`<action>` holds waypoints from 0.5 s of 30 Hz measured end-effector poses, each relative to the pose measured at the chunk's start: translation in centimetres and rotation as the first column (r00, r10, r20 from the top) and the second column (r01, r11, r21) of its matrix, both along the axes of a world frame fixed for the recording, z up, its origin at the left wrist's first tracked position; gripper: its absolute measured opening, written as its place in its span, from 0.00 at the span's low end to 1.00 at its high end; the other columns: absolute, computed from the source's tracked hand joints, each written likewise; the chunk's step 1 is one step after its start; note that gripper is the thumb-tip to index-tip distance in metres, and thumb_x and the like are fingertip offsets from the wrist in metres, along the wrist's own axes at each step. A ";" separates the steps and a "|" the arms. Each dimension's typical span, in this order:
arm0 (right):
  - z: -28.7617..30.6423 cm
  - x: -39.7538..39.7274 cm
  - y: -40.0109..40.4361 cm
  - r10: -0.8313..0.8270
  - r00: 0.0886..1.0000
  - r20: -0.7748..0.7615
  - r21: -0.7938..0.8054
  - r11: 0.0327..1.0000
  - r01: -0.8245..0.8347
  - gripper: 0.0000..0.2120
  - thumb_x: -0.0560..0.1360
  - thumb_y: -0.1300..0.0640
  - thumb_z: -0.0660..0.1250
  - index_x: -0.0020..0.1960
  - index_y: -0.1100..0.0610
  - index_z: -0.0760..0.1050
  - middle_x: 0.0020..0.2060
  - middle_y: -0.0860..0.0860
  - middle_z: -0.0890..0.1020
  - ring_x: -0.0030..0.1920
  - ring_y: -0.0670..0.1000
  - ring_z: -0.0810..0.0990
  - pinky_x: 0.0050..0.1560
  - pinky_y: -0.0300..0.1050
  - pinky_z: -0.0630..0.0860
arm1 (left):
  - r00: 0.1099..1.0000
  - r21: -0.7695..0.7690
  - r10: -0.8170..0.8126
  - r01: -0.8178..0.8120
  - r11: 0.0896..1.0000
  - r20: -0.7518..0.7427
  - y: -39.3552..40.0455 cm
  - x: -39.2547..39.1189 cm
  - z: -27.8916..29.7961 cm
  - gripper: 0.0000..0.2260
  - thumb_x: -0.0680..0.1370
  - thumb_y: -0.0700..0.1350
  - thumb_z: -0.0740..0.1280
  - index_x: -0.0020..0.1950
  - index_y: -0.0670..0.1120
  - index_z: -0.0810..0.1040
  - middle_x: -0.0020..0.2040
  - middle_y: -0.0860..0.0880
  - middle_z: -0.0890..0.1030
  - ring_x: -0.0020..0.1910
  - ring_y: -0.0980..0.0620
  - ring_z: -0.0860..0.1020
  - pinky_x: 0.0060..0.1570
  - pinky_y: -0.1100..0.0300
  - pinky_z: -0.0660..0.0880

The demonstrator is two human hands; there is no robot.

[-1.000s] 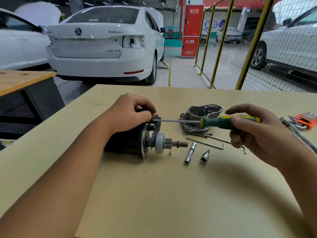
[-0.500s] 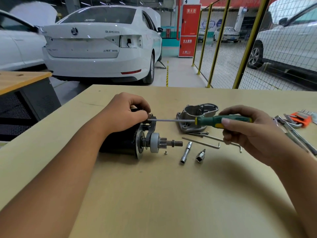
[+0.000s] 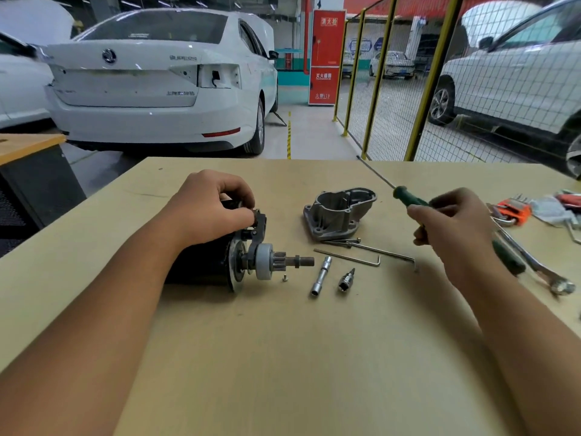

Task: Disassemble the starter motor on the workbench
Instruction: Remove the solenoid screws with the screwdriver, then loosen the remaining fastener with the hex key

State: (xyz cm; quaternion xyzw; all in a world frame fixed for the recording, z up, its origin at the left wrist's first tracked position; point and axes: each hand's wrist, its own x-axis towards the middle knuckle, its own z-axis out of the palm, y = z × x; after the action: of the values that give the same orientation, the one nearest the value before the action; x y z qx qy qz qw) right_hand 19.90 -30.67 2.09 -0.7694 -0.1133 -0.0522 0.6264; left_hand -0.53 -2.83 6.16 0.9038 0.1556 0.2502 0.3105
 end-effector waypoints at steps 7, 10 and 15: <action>-0.6 -0.4 0.3 0.003 0.989 0.149 -0.618 0.781 0.091 0.12 0.67 0.47 0.72 0.47 0.48 0.76 0.40 0.50 0.80 0.40 0.50 0.78 0.38 0.47 0.76 | 0.999 0.015 0.018 -0.017 1.000 -0.037 -0.2 -0.2 0.2 0.08 0.62 0.50 0.69 0.39 0.57 0.84 0.38 0.55 0.84 0.42 0.51 0.83 0.51 0.45 0.82; -0.4 -1.1 0.7 0.056 0.976 0.209 -0.715 0.690 0.113 0.13 0.68 0.44 0.72 0.49 0.49 0.77 0.45 0.50 0.78 0.45 0.53 0.76 0.41 0.47 0.74 | 0.999 0.013 0.005 -0.005 1.000 -0.037 -0.1 -0.4 0.2 0.09 0.61 0.51 0.69 0.39 0.59 0.84 0.37 0.57 0.83 0.39 0.53 0.83 0.48 0.46 0.83; -0.1 -3.9 2.3 0.503 0.738 0.450 -0.847 0.503 0.173 0.09 0.70 0.38 0.71 0.44 0.42 0.79 0.58 0.44 0.79 0.60 0.54 0.71 0.58 0.54 0.68 | 1.000 -0.013 -0.013 0.012 1.000 -0.025 0.2 -0.4 0.0 0.09 0.61 0.49 0.70 0.39 0.57 0.84 0.36 0.57 0.84 0.37 0.53 0.83 0.45 0.51 0.83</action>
State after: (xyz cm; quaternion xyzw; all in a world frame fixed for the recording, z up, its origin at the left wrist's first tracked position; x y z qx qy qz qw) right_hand 15.98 -28.34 2.00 -0.8867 -0.4128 -0.1880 0.0890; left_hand -0.90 -2.63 6.19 0.9058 0.1553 0.2360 0.3157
